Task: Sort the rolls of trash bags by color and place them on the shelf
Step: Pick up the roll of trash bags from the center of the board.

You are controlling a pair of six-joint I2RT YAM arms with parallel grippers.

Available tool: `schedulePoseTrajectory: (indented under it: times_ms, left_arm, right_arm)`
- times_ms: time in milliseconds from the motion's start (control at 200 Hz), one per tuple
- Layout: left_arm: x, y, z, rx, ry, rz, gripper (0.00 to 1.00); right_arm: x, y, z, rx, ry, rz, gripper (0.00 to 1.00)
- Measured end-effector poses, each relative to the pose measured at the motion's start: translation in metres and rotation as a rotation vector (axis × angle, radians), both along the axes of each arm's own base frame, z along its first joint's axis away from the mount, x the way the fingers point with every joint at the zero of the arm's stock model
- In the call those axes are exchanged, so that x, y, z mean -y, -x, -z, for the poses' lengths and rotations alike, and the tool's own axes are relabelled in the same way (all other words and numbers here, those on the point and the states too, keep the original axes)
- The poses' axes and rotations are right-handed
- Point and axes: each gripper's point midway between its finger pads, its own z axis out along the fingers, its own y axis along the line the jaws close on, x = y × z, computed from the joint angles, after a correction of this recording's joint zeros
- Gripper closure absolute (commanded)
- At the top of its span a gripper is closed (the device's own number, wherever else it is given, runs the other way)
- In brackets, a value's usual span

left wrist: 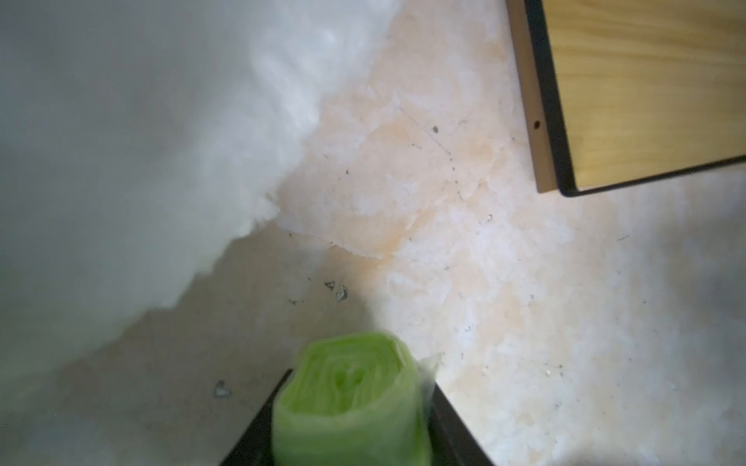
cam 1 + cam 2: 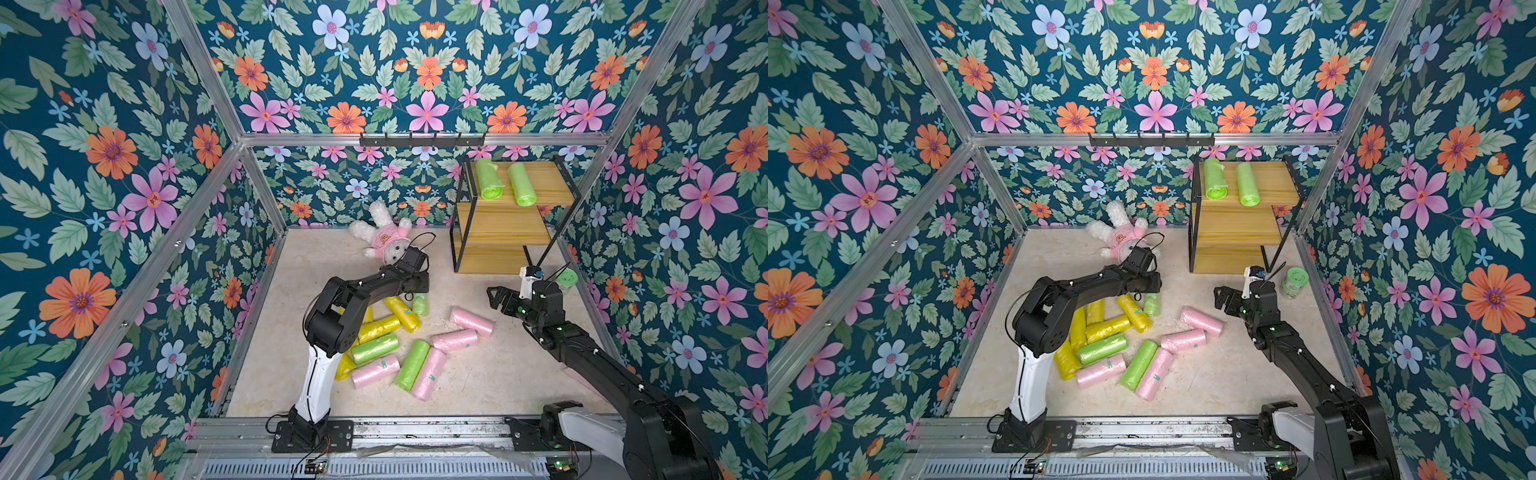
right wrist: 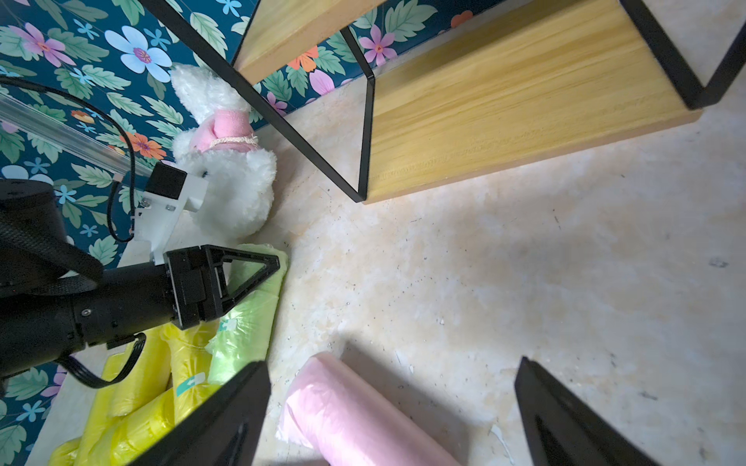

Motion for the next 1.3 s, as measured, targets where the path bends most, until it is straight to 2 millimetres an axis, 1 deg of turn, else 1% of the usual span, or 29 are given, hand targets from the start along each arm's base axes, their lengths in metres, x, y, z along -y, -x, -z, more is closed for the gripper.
schedulePoseTrajectory:
  times_ms: [60, 120, 215, 290, 375, 425, 485, 595, 710, 790, 855, 1010, 1090, 1180, 1300]
  left_arm:
    - [0.002, -0.002, -0.008, 0.017, 0.029, -0.015, 0.66]
    - [0.004, -0.005, -0.019, 0.041, 0.067, -0.034, 0.67]
    - [0.005, -0.008, -0.041, 0.08, 0.141, -0.071, 0.67]
    - [0.004, -0.008, -0.064, 0.118, 0.218, -0.105, 0.66]
    - [0.001, -0.003, -0.099, 0.165, 0.331, -0.143, 0.66]
    - [-0.002, 0.0, -0.12, 0.198, 0.402, -0.166, 0.65]
    - [-0.006, 0.005, -0.146, 0.232, 0.489, -0.191, 0.64]
    - [-0.014, 0.015, -0.188, 0.285, 0.651, -0.23, 0.64]
    - [-0.022, 0.024, -0.218, 0.311, 0.798, -0.267, 0.64]
    - [-0.027, 0.032, -0.231, 0.314, 0.88, -0.285, 0.64]
    - [-0.03, 0.038, -0.24, 0.316, 0.942, -0.3, 0.64]
    - [-0.038, 0.052, -0.255, 0.317, 1.053, -0.326, 0.64]
    - [-0.041, 0.057, -0.259, 0.316, 1.094, -0.337, 0.64]
    - [-0.042, 0.062, -0.263, 0.321, 1.127, -0.342, 0.64]
    - [-0.043, 0.067, -0.261, 0.321, 1.151, -0.354, 0.64]
  right_arm:
    - [-0.003, 0.0, -0.002, 0.005, -0.011, -0.003, 0.02]
    - [-0.008, 0.0, -0.004, 0.015, -0.018, -0.013, 0.02]
    - [-0.026, 0.002, -0.012, 0.041, -0.058, -0.049, 0.02]
    - [-0.044, 0.005, -0.022, 0.072, -0.116, -0.094, 0.01]
    - [-0.064, 0.01, -0.034, 0.107, -0.201, -0.143, 0.01]
    - [-0.076, 0.013, -0.043, 0.132, -0.252, -0.172, 0.01]
    - [-0.093, 0.018, -0.059, 0.171, -0.317, -0.217, 0.01]
    - [-0.118, 0.025, -0.087, 0.232, -0.416, -0.279, 0.01]
    - [-0.138, 0.032, -0.115, 0.286, -0.503, -0.334, 0.01]
    - [-0.152, 0.035, -0.13, 0.32, -0.541, -0.365, 0.01]
    - [-0.161, 0.037, -0.136, 0.326, -0.568, -0.382, 0.01]
    - [-0.174, 0.032, -0.135, 0.328, -0.592, -0.387, 0.01]
    - [-0.18, 0.029, -0.132, 0.322, -0.604, -0.391, 0.01]
    - [-0.189, 0.028, -0.138, 0.328, -0.634, -0.414, 0.01]
    - [-0.198, 0.032, -0.144, 0.337, -0.662, -0.449, 0.04]
